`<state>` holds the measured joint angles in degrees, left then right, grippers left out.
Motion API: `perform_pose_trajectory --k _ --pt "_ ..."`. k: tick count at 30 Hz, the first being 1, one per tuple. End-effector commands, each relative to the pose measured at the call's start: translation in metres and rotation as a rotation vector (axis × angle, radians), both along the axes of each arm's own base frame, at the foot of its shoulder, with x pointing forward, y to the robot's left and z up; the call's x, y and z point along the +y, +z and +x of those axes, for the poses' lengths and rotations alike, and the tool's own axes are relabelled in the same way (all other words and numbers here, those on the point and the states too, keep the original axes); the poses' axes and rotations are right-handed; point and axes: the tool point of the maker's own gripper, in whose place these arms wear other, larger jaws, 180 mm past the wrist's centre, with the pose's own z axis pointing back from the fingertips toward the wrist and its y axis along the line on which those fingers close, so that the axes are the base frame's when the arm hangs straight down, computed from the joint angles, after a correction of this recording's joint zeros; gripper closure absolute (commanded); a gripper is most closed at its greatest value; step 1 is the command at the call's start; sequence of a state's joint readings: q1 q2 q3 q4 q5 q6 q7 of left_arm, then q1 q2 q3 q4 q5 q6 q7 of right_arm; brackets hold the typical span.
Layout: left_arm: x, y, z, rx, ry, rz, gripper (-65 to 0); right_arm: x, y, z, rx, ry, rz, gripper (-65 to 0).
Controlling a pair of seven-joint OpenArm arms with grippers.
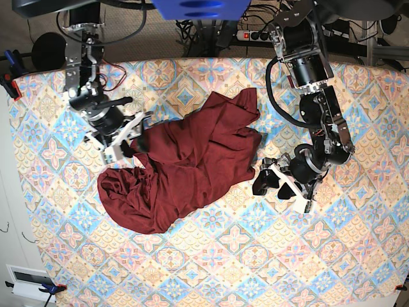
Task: Layout the t-shirt on the table in an organized manner, then fold the t-shirt properly
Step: 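Grasp the shirt with both grippers and gather it together, then grasp a shirt edge with the right gripper and pull it outward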
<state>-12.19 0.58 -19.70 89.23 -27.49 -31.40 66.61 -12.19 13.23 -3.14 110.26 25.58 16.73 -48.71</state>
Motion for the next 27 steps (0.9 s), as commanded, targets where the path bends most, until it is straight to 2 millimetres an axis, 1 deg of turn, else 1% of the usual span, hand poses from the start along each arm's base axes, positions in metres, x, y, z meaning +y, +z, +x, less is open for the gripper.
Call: perform_pose_trajectory --k 1,2,4,5,6,8,12,16,20,25,27 --pt "-0.001 0.021 0.010 -0.069 0.002 -0.021 -45.7 0.009 0.010 0.005 -0.041 0.028 0.013 -25.5" --pt "-0.001 0.020 0.010 -0.068 0.002 -0.021 -45.7 0.017 0.010 0.006 -0.043 0.056 0.015 -25.5" --pt "-0.001 0.020 0.009 -0.066 0.002 -0.021 -45.7 0.036 0.020 0.015 -0.075 0.109 0.024 -25.5" --pt "-0.001 0.020 0.009 -0.066 0.002 -0.021 -45.7 0.042 0.022 0.018 -0.082 0.127 0.024 -25.5" --pt "-0.001 0.020 0.009 -0.066 0.002 -0.021 -45.7 0.045 0.019 0.019 -0.075 0.135 0.020 -25.5" --pt "-0.002 0.019 0.009 -0.065 -0.002 -0.020 -45.7 0.039 0.009 0.021 -0.058 0.127 -0.023 -25.5" --pt "-0.002 0.018 0.009 -0.062 -0.002 -0.020 -45.7 0.024 -0.018 0.020 -0.004 0.106 -0.114 -25.5" --pt "-0.003 0.018 0.008 -0.062 -0.007 -0.019 -45.7 0.017 -0.042 0.015 0.064 0.092 -0.126 -25.5" --pt "-0.004 0.019 0.008 -0.062 -0.008 -0.018 -45.7 0.012 -0.059 0.011 0.111 0.082 -0.131 -25.5" --pt "-0.004 0.018 0.008 -0.061 -0.009 -0.019 -45.7 0.008 -0.055 0.027 0.095 0.072 -0.136 -24.7" --pt "-0.005 0.018 0.008 -0.061 -0.011 -0.019 -45.7 0.008 -0.054 0.028 0.095 0.071 -0.138 -19.4"
